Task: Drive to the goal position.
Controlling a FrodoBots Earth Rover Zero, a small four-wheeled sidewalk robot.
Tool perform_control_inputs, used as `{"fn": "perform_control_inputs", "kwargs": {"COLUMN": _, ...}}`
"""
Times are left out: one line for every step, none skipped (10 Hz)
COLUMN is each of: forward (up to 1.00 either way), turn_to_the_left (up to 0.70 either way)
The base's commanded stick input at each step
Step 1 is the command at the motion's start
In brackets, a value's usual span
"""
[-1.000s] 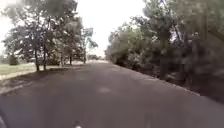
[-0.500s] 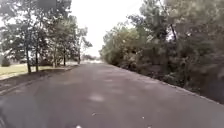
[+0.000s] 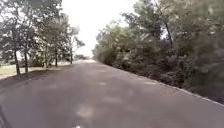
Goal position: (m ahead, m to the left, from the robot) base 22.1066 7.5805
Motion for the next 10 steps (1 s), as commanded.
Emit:
{"fn": "perform_control_inputs", "kwargs": {"forward": 1.0, "turn_to_the_left": -0.05}}
{"fn": "perform_control_inputs", "kwargs": {"forward": 1.0, "turn_to_the_left": -0.05}}
{"fn": "perform_control_inputs", "kwargs": {"forward": 1.0, "turn_to_the_left": -0.04}}
{"fn": "perform_control_inputs", "kwargs": {"forward": 1.0, "turn_to_the_left": -0.04}}
{"fn": "perform_control_inputs", "kwargs": {"forward": 1.0, "turn_to_the_left": -0.04}}
{"fn": "perform_control_inputs", "kwargs": {"forward": 1.0, "turn_to_the_left": -0.04}}
{"fn": "perform_control_inputs", "kwargs": {"forward": 1.0, "turn_to_the_left": -0.04}}
{"fn": "perform_control_inputs", "kwargs": {"forward": 1.0, "turn_to_the_left": -0.04}}
{"fn": "perform_control_inputs", "kwargs": {"forward": 1.0, "turn_to_the_left": -0.04}}
{"fn": "perform_control_inputs", "kwargs": {"forward": 1.0, "turn_to_the_left": -0.04}}
